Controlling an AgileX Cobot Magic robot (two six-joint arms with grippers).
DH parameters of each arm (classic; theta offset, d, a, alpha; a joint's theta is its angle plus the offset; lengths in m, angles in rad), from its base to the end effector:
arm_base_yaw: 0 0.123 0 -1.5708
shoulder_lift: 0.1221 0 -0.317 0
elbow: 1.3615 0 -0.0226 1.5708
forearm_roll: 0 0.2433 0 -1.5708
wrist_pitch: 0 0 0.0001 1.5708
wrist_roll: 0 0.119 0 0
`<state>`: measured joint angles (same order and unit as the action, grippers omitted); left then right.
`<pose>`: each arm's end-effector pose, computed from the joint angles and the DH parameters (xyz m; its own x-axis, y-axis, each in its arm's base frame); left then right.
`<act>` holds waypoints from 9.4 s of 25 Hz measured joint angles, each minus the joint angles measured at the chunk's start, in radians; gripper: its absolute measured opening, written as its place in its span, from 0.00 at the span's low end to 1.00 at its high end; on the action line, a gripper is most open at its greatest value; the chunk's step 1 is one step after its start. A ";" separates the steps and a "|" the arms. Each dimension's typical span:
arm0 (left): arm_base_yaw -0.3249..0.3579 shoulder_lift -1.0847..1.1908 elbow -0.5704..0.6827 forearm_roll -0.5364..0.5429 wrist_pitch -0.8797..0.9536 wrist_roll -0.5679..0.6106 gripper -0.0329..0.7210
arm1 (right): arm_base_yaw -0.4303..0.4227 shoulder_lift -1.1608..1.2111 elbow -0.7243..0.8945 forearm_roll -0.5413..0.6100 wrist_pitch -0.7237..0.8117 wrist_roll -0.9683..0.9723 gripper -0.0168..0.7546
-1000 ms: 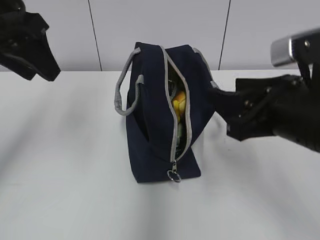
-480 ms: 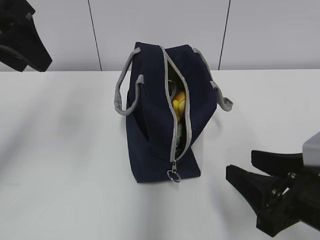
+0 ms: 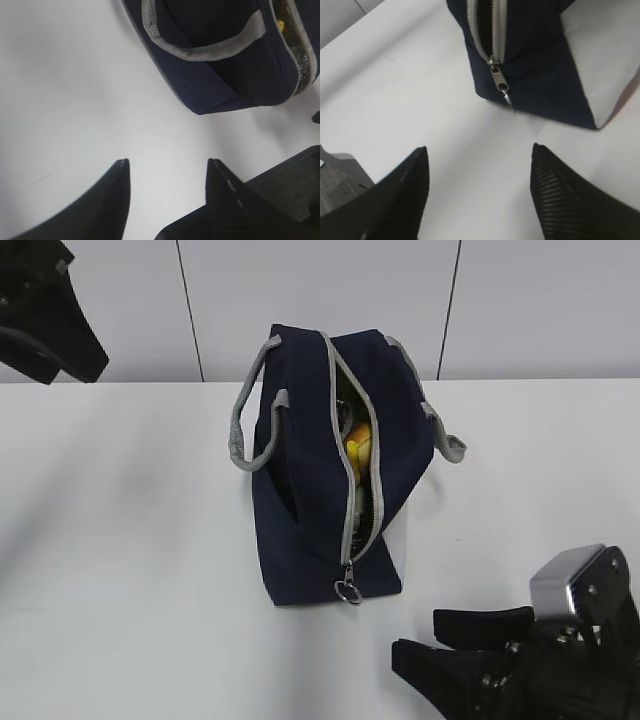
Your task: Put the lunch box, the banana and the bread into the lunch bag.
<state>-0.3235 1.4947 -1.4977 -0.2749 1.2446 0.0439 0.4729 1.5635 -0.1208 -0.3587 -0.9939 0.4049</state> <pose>0.2771 -0.1252 0.3794 -0.8805 0.2481 -0.4040 0.3681 0.8947 -0.2529 0.1759 0.1293 0.1615 -0.4698 -0.0237 -0.8824 -0.5948 0.7472 0.2966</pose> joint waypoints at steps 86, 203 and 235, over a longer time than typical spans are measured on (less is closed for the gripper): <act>0.000 0.000 0.000 -0.026 0.000 -0.016 0.54 | 0.000 0.375 -0.327 -0.068 0.025 -0.104 0.39; -0.054 0.332 0.000 -0.441 -0.412 0.561 0.09 | 0.000 0.051 -1.057 -0.439 0.741 0.561 0.02; -0.058 0.279 0.000 -0.058 -0.058 0.587 0.04 | -0.015 0.202 -1.229 -0.559 1.039 0.565 0.02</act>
<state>-0.3811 1.7734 -1.4977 -0.3331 1.1869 0.6305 0.4579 1.7651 -1.3499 -0.9176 0.0453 0.9702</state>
